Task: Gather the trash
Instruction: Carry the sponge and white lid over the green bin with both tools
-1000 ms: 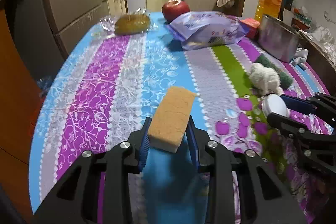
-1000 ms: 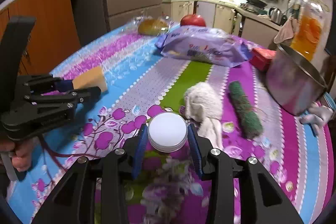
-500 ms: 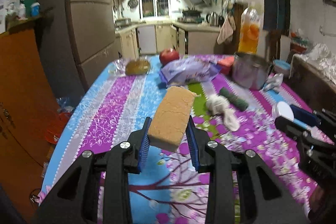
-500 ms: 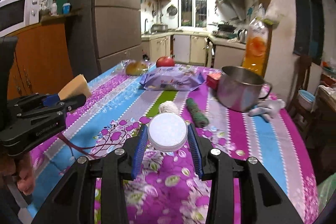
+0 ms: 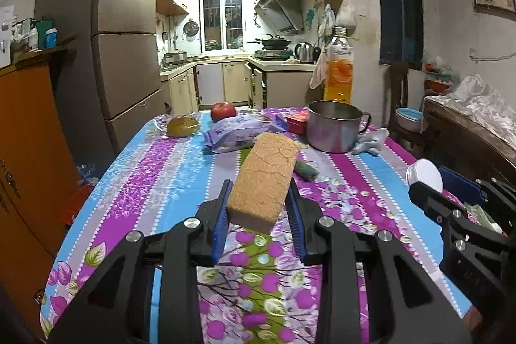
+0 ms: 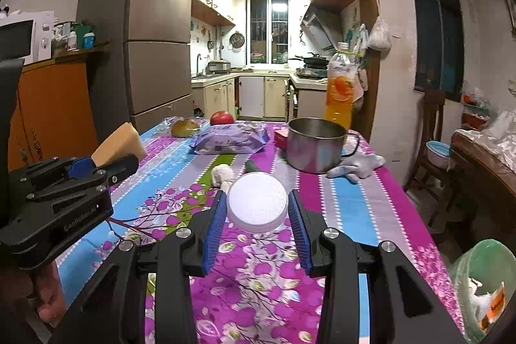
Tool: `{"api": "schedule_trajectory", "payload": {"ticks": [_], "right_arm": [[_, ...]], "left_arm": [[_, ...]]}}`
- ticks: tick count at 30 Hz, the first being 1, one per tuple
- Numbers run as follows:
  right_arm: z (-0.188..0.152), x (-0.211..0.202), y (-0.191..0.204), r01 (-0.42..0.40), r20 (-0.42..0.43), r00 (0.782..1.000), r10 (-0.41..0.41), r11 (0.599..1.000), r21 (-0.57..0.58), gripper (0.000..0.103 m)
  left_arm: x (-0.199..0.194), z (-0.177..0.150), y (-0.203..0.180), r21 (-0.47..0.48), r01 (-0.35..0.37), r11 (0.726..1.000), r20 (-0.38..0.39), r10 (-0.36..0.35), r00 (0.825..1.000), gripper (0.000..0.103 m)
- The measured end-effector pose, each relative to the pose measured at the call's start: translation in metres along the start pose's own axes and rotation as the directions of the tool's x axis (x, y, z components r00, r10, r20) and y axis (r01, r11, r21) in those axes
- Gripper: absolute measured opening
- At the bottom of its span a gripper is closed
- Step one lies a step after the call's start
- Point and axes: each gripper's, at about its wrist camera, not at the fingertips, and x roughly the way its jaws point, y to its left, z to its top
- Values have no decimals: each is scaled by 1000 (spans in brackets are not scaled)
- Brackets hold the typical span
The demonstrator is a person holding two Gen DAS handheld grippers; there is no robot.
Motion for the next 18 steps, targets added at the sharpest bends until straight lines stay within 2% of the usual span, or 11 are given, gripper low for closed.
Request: {"api": "schedule_trajectory", "payload": {"ticks": [9, 18], "right_arm": [[1, -43, -16, 31, 42, 999, -32, 999, 12, 40], [-4, -81, -51, 95, 54, 994, -97, 995, 39, 40]], "left_arm": [[-19, 2, -24, 17, 26, 1000, 27, -26, 999, 31], [-26, 5, -61, 51, 74, 996, 36, -76, 996, 31]]}}
